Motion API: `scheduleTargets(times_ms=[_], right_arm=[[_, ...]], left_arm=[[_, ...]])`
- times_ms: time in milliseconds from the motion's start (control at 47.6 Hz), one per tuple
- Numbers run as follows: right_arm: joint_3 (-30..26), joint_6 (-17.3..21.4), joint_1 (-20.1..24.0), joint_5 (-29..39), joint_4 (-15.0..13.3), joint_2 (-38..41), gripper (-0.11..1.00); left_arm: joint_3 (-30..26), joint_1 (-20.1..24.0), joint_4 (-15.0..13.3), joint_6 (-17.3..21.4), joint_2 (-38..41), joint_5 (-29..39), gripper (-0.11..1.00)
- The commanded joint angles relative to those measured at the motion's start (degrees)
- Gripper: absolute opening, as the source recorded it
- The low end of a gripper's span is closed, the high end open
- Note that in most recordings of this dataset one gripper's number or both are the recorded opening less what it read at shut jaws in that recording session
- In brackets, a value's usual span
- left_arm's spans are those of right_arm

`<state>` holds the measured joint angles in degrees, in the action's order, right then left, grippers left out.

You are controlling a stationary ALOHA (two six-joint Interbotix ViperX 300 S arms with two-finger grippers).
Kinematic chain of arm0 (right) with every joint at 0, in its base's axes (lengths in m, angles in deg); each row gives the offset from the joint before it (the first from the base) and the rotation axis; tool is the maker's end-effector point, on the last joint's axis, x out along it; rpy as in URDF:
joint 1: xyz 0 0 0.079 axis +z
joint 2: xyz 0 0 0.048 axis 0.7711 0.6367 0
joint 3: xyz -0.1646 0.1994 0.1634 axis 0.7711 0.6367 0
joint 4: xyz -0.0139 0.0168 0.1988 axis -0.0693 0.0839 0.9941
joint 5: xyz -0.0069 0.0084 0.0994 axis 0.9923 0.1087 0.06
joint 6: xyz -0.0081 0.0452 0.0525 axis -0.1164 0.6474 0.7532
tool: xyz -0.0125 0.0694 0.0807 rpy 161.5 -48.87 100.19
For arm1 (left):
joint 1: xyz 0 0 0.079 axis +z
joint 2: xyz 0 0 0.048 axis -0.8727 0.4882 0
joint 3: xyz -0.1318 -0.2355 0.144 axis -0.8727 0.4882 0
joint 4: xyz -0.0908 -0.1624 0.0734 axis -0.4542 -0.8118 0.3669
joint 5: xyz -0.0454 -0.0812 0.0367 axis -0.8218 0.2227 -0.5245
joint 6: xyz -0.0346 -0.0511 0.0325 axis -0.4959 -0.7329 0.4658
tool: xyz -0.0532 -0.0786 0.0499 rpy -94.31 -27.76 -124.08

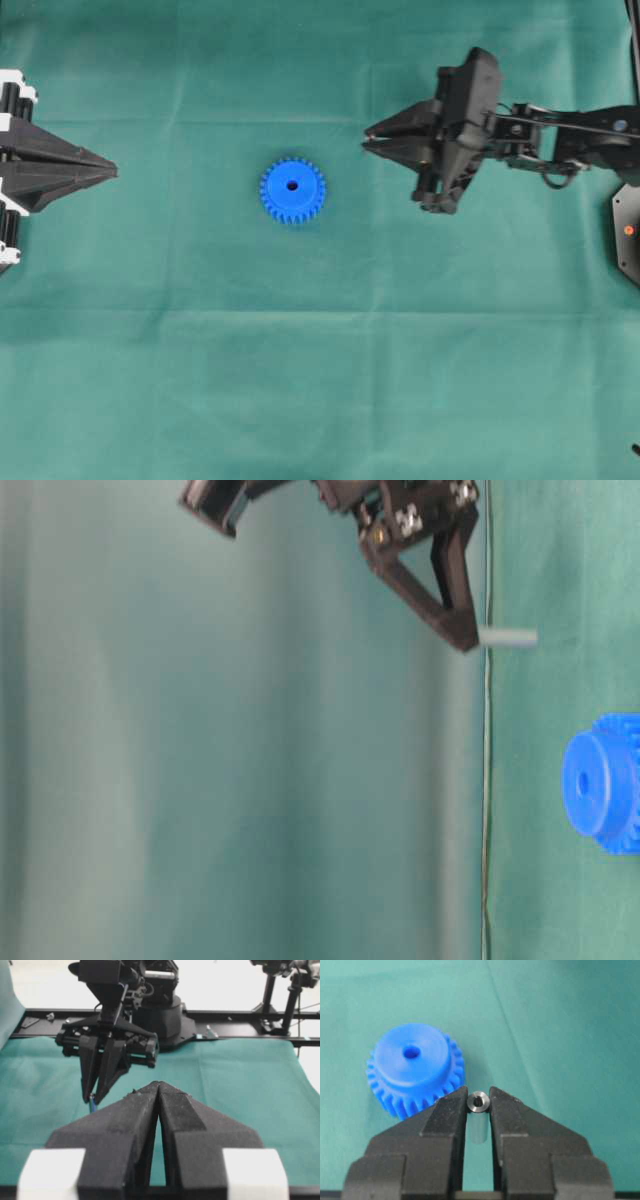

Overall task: Insert the shaft placed at a random location into the center hole of the medium gear at another random location.
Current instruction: 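Lift the shaft and carry it left toward the blue gear, then align the shaft over the gear's center hole and lower it in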

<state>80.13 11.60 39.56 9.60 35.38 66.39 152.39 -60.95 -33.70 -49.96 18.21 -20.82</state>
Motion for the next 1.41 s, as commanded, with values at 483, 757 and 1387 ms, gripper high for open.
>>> scheduleTargets(times_ms=[483,757,1387], right_arm=[[-14.15,-0.70,3.87,4.66,-0.09,7.12,0.13],[-16.17,-0.70,4.22,4.75,-0.09,8.17,0.13],[-16.35,-0.35,5.27,4.75,0.18,8.96,0.13]], left_arm=[[-0.88,-0.09,0.09,-0.18,0.53,-0.35,0.00],[-0.88,-0.09,0.09,-0.09,0.53,-0.35,0.00],[-0.88,-0.18,0.09,-0.09,0.53,-0.26,0.00]])
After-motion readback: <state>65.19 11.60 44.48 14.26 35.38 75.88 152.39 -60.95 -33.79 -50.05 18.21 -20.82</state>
